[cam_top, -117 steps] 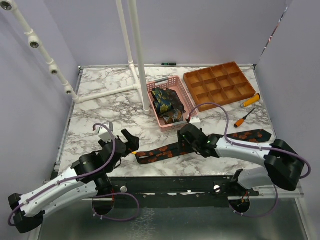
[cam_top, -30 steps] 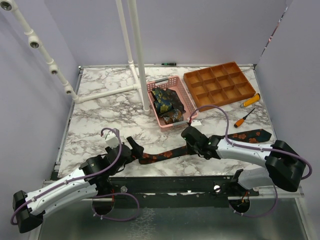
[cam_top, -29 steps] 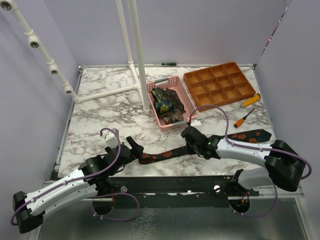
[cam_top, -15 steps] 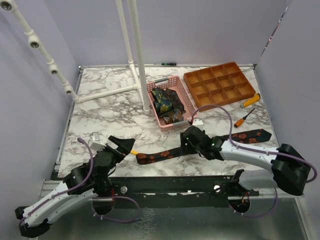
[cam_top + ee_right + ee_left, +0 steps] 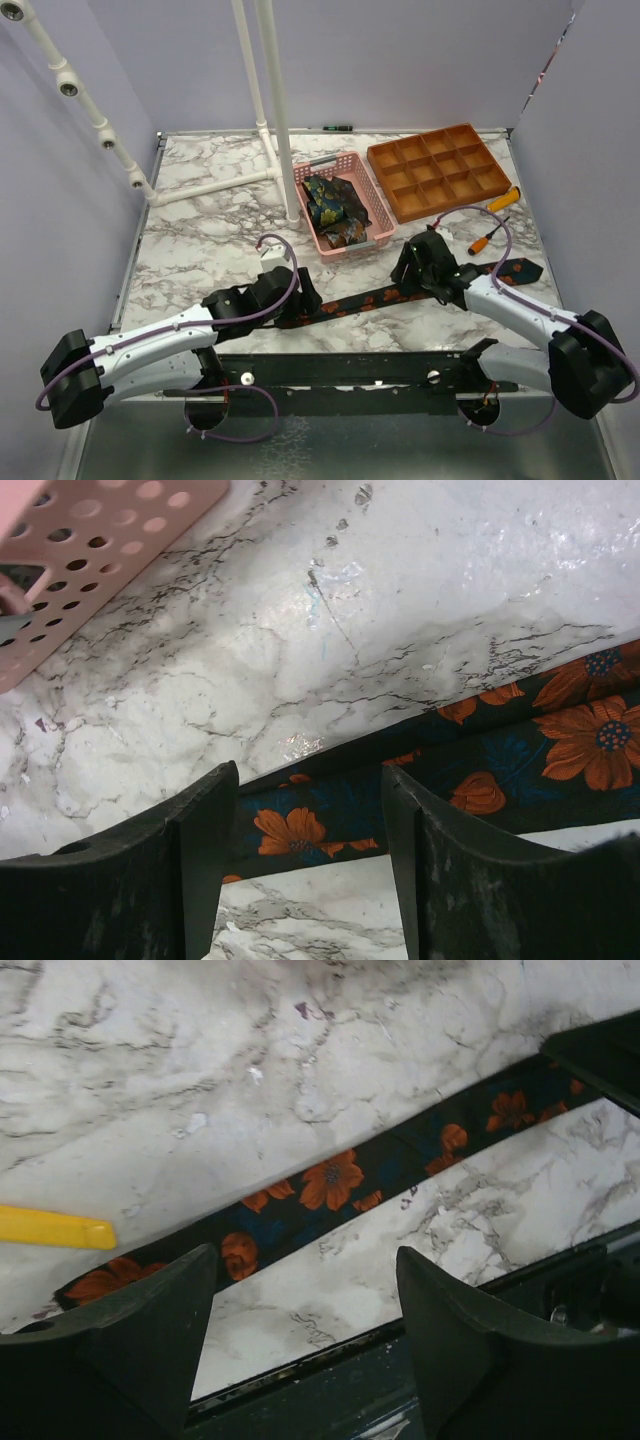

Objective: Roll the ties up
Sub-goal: Flatten out the tie at the center of the board.

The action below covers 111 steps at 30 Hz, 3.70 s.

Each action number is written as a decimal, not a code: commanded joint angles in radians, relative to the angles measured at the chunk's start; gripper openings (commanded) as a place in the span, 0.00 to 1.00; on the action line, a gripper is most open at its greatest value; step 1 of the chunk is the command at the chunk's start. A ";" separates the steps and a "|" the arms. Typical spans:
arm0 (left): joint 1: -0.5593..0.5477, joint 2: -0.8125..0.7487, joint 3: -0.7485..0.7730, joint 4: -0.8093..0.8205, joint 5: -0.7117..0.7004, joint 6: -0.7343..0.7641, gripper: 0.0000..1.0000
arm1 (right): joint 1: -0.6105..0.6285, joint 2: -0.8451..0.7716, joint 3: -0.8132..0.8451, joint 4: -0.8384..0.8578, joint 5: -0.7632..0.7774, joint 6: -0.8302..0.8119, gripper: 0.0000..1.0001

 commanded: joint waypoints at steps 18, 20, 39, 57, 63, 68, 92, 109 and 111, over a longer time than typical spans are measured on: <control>-0.034 -0.031 -0.181 0.160 0.037 0.004 0.64 | -0.250 -0.118 -0.228 -0.040 -0.021 0.285 0.62; -0.034 -0.027 -0.159 0.129 -0.002 0.012 0.64 | -0.250 -0.179 -0.241 -0.065 -0.011 0.287 0.62; -0.012 -0.345 -0.270 -0.004 -0.262 -0.235 0.34 | -0.021 -0.189 -0.147 0.436 -0.597 -0.014 0.36; 0.211 -0.165 -0.349 0.050 -0.162 -0.227 0.00 | 0.285 0.175 0.052 0.597 -0.536 0.058 0.33; 0.215 -0.372 -0.282 -0.053 -0.180 -0.218 0.00 | 0.358 0.442 0.215 0.732 -0.559 0.131 0.30; 0.215 -0.470 -0.153 -0.207 -0.233 -0.189 0.00 | 0.371 0.632 0.290 0.849 -0.606 0.214 0.27; 0.213 -0.510 -0.109 -0.263 -0.230 -0.168 0.00 | 0.502 0.765 0.330 0.885 -0.525 0.203 0.29; 0.211 -0.498 -0.124 -0.248 -0.205 -0.167 0.02 | 0.528 0.870 0.306 0.874 -0.632 0.205 0.23; 0.211 -0.492 -0.126 -0.246 -0.200 -0.167 0.02 | 0.543 0.904 0.320 0.848 -0.637 0.193 0.23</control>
